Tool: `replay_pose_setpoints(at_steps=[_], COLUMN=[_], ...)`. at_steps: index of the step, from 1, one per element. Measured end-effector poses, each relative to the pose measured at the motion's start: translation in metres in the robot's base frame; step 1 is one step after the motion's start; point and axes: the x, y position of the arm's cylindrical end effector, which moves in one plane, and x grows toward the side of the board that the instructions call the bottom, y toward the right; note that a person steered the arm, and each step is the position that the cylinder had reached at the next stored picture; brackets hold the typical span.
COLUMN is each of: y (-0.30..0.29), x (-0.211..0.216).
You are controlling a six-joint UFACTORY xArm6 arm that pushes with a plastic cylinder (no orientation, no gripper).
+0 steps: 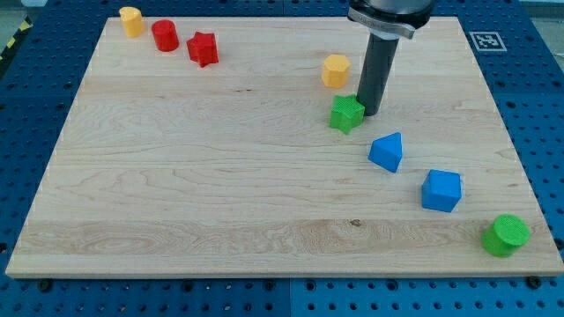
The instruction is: Move the green star and yellow hexagon in a diagonal line
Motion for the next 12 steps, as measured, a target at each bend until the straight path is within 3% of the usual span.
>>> replay_pose_setpoints(at_steps=[3, 6, 10, 12], y=[-0.023, 0.075, -0.085, -0.094], x=[0.000, -0.079, -0.089, -0.095])
